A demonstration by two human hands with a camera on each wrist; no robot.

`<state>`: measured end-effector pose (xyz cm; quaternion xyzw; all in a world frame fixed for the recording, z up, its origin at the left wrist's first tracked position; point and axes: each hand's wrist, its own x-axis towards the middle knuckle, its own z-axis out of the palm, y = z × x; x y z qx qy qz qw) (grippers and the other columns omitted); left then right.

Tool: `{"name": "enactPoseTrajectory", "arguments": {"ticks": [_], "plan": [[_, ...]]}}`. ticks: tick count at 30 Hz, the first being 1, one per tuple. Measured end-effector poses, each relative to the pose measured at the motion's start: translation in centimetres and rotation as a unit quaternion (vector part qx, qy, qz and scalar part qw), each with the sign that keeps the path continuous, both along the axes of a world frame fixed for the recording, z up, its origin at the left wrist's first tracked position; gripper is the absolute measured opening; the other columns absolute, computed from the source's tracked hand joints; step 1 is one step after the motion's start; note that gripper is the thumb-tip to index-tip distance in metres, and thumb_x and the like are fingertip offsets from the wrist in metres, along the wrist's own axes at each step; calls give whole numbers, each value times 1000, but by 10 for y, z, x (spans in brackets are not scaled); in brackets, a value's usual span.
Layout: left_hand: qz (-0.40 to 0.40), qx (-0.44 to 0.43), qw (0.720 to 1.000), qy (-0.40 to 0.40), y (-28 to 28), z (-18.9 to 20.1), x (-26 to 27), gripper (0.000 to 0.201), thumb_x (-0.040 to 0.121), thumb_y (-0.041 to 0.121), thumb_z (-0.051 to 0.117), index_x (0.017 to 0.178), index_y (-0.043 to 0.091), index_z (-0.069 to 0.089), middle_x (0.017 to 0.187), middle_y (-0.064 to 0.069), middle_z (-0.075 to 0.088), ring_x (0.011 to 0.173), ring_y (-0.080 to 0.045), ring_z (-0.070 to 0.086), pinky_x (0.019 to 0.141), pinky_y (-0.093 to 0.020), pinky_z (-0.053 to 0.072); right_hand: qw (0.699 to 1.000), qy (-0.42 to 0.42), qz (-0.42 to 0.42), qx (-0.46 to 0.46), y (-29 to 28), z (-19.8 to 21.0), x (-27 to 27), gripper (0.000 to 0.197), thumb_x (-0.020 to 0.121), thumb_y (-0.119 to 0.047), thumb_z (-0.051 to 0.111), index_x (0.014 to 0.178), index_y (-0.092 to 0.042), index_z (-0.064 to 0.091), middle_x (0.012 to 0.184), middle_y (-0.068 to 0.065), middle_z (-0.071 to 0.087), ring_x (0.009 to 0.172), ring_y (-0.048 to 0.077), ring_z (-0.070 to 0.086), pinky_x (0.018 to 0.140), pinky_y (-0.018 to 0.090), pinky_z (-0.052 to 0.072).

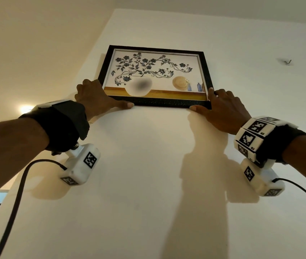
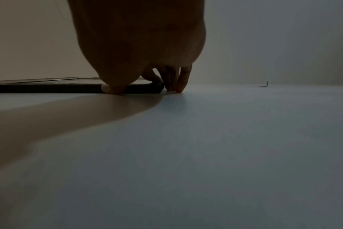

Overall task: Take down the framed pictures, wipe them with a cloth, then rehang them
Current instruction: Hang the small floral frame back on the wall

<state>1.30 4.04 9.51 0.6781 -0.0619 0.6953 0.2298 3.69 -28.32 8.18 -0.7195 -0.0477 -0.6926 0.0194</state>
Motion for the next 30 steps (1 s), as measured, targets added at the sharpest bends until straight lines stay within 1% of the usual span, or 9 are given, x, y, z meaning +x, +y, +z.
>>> {"name": "enactPoseTrajectory", "arguments": {"ticks": [5, 7, 10, 12, 14, 16, 21, 25, 30], "plan": [[7, 17, 1000, 1, 12, 5, 10, 125, 24, 103, 52, 122, 25, 55, 115, -7, 58, 117, -29, 49, 102, -44, 40, 1000, 21, 0, -4, -4, 1, -5, 93, 88, -73, 34, 153, -8, 21, 145, 17, 41, 132, 35, 39, 103, 47, 37], [6, 18, 1000, 1, 15, 5, 13, 124, 25, 103, 52, 123, 26, 54, 115, -7, 59, 115, -28, 51, 102, -44, 41, 1000, 30, 4, -5, -6, 2, -5, 93, 87, -73, 35, 153, -8, 21, 144, 18, 42, 130, 36, 41, 102, 47, 39], [12, 15, 1000, -6, 13, 1, 12, 125, 31, 99, 56, 124, 16, 52, 117, -11, 57, 117, -31, 48, 103, -44, 39, 999, 32, 26, 4, -5, 2, -2, 93, 88, -71, 37, 152, -7, 19, 143, 20, 42, 129, 37, 41, 102, 49, 39], [5, 7, 1000, -9, 10, -2, 11, 119, 41, 90, 68, 124, 7, 49, 120, -15, 52, 120, -33, 44, 105, -43, 36, 998, 30, 46, 13, -4, 1, 0, 94, 89, -69, 40, 153, -6, 14, 143, 21, 41, 129, 38, 41, 103, 51, 38], [1, 1, 1000, -11, 10, -4, 12, 112, 50, 79, 74, 126, 2, 46, 124, -17, 49, 123, -33, 41, 105, -42, 35, 998, 31, 58, 20, -4, 1, 0, 95, 89, -67, 42, 153, -4, 11, 145, 22, 40, 130, 38, 40, 105, 51, 37], [2, -1, 1000, -7, 10, -4, 12, 109, 54, 75, 75, 128, 1, 44, 126, -17, 47, 124, -33, 40, 105, -41, 33, 997, 33, 66, 22, -4, 0, 0, 95, 90, -66, 45, 153, -3, 12, 145, 22, 39, 131, 38, 39, 105, 51, 37], [-6, 0, 1000, -6, 9, -6, 12, 112, 52, 75, 75, 130, 1, 43, 126, -18, 47, 124, -34, 40, 105, -41, 34, 997, 31, 74, 19, -7, -4, 2, 95, 89, -65, 47, 152, -3, 13, 146, 22, 39, 131, 38, 39, 105, 51, 37], [-14, -11, 1000, -11, 4, -14, 9, 108, 61, 67, 77, 134, -3, 38, 132, -20, 42, 128, -34, 36, 108, -41, 31, 996, 32, 77, 24, -6, -10, 4, 95, 90, -63, 45, 153, -3, 9, 149, 22, 34, 134, 37, 37, 108, 50, 35], [-48, -31, 998, -15, -5, -31, 10, 114, 69, 58, 77, 147, -4, 21, 147, -21, 30, 139, -34, 25, 117, -41, 22, 994, 34, 96, 47, -5, -23, 7, 96, 92, -62, 44, 153, 0, 4, 152, 25, 29, 138, 39, 32, 111, 50, 31]]}}
